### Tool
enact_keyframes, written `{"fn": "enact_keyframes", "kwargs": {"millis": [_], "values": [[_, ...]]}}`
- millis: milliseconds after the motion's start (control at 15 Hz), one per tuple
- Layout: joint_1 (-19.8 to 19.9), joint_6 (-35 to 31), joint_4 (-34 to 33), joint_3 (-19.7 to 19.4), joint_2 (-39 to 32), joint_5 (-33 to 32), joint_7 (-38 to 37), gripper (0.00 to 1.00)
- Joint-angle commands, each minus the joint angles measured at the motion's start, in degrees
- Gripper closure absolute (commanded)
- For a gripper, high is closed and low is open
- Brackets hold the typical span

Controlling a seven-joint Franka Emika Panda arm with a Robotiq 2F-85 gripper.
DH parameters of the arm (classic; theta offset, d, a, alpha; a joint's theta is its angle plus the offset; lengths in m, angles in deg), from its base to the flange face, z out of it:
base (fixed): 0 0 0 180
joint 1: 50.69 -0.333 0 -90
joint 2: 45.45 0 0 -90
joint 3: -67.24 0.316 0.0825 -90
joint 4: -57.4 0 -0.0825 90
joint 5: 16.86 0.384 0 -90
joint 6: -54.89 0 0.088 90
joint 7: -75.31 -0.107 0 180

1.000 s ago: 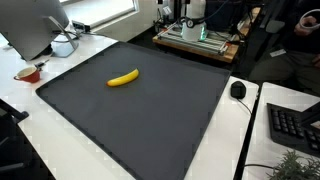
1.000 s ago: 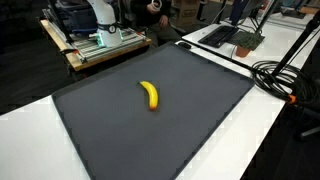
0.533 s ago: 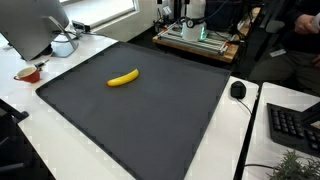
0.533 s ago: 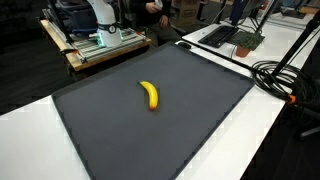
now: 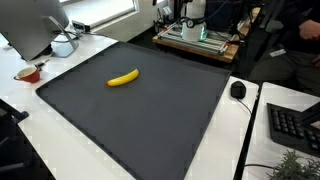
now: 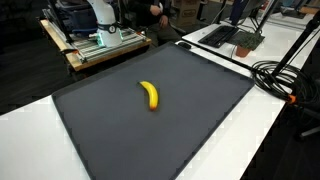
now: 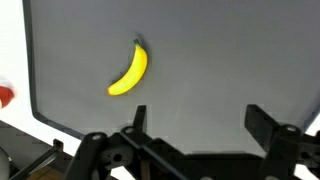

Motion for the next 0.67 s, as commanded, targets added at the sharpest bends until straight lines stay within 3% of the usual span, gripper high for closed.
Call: {"fn": "enact_keyframes", "kwargs": {"millis": [0,333,400,600], "values": [[-0.93,4.11,-0.23,1.59,-2.93,-6.31,2.18,0.00],[-2.67,9.05,-0.78,3.08,-8.12,-14.26,5.15,0.00],[-3.07,6.56,0.31,1.71,-6.15,-11.12,3.91,0.00],[-3.30,6.71,0.28,1.62,-7.04,-11.46,3.63,0.00]]}}
